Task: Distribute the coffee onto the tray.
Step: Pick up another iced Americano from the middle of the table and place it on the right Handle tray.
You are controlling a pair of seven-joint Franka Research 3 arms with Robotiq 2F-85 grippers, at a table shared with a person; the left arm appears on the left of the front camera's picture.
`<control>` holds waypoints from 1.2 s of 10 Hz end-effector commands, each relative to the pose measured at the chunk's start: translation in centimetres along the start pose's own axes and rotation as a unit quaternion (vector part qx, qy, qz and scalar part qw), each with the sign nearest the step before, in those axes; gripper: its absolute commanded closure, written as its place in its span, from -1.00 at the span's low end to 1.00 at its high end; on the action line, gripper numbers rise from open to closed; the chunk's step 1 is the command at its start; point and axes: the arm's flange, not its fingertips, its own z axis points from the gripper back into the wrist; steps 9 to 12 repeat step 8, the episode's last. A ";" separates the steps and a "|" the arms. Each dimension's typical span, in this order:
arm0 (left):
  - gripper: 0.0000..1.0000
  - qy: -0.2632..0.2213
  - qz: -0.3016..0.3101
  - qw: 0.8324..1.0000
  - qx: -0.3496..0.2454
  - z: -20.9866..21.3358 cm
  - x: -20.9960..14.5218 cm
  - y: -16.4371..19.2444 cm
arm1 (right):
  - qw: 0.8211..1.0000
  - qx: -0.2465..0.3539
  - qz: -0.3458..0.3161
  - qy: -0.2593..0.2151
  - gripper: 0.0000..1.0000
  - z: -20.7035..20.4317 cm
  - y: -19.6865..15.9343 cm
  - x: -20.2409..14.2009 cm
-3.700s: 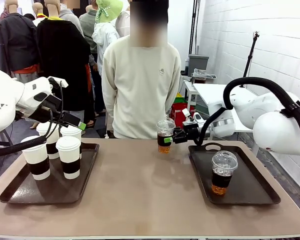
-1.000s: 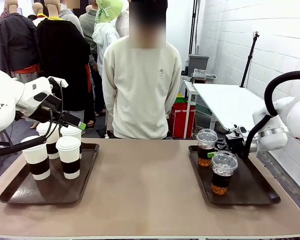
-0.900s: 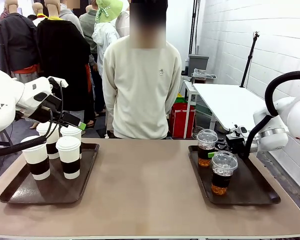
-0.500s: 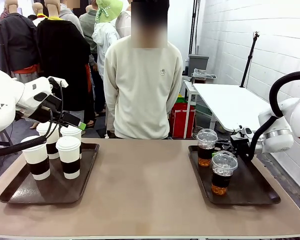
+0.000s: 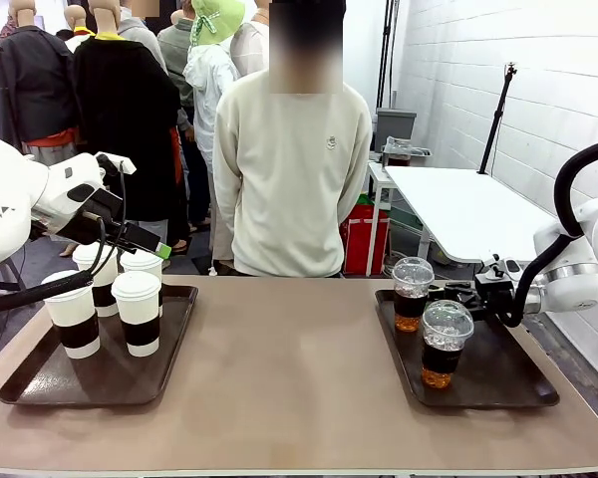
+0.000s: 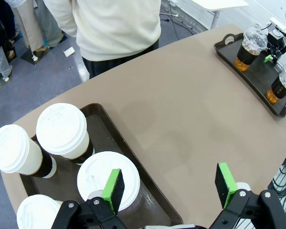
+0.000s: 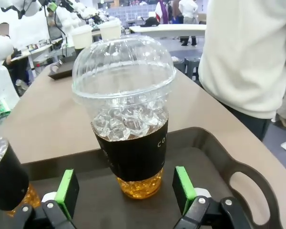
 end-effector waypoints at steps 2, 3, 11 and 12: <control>-1.00 0.001 -0.001 1.000 -0.002 0.0 -0.1 0.2 | 1.000 0.005 0.001 0.004 -1.00 -0.1 -0.1 -0.1; -1.00 0.001 -0.001 1.000 -0.002 0.0 -0.1 0.2 | 1.000 0.005 0.001 0.004 -1.00 -0.1 -0.1 -0.1; -1.00 0.001 -0.001 1.000 -0.002 0.0 -0.1 0.2 | 1.000 0.005 0.001 0.004 -1.00 -0.1 -0.1 -0.1; -1.00 0.001 -0.001 1.000 -0.002 0.0 -0.1 0.2 | 1.000 0.005 0.001 0.004 -1.00 -0.1 -0.1 -0.1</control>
